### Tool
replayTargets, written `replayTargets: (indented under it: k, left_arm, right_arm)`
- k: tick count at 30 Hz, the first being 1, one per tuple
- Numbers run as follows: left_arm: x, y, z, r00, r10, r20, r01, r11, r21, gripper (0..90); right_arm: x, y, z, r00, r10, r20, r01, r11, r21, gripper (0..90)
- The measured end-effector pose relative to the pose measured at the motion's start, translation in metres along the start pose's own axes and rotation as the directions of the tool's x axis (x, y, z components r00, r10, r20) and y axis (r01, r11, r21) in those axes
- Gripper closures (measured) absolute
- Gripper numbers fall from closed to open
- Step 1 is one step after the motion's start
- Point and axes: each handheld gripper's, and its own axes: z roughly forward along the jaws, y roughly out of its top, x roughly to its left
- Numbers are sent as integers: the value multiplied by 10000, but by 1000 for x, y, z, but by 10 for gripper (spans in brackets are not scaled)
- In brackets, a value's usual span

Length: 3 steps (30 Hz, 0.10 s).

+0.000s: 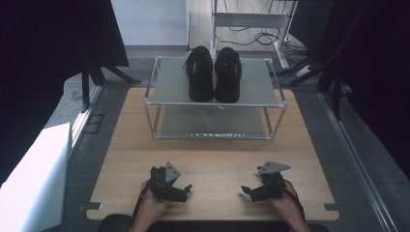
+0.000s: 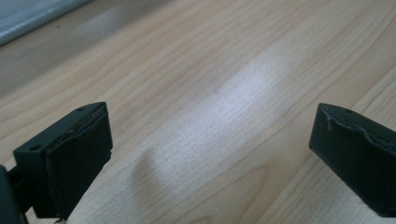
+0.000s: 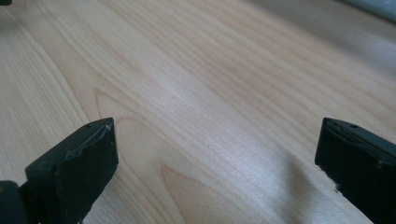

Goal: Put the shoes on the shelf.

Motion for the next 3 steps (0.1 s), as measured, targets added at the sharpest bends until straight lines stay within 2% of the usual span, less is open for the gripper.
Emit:
replayTargets:
  k: [3]
  left_arm:
    - [-1, 0, 3, 10000, 88, -14, -87, 9999, 148, 0]
  right_arm:
    - [1, -1, 3, 9999, -141, 72, 140, 9996, 227, 0]
